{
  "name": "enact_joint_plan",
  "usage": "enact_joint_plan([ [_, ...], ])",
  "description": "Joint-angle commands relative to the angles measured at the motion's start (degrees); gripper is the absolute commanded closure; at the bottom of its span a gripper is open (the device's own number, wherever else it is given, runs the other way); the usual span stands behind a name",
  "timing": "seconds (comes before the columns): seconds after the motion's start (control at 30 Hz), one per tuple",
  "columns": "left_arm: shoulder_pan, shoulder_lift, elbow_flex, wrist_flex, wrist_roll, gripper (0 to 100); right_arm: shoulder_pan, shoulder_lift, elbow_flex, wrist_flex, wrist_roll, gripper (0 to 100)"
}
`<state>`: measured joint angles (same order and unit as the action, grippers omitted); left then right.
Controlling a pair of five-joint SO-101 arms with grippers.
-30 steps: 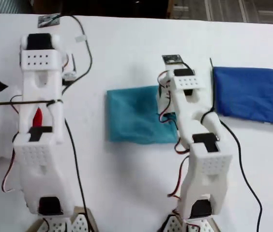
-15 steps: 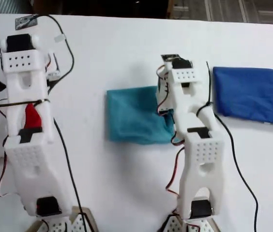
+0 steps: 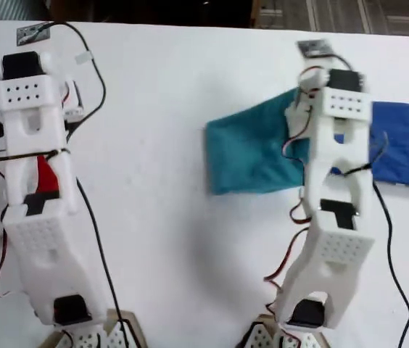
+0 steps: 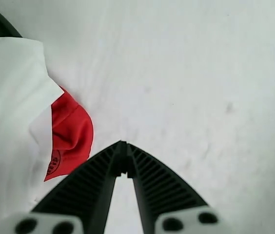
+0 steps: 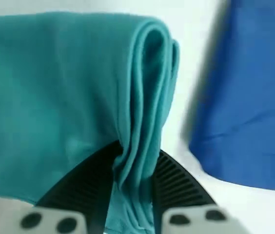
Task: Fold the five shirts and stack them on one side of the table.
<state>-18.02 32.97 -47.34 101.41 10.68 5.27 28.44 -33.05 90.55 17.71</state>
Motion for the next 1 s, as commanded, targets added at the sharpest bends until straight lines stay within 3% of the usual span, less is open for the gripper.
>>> enact_joint_plan([
  [0.0,-0.6,-4.0,-0.7,0.5,-0.4,97,3.3,-4.9,-4.0,0.4,2.6,97.8],
  [0.47,-0.6,-3.8,-0.2,0.5,-0.3,97,8.3,-4.7,-22.7,3.7,11.6,97.8],
  [0.97,-0.7,-4.1,-0.2,0.5,-0.3,97,20.2,-2.8,-23.5,-1.1,22.8,97.8],
])
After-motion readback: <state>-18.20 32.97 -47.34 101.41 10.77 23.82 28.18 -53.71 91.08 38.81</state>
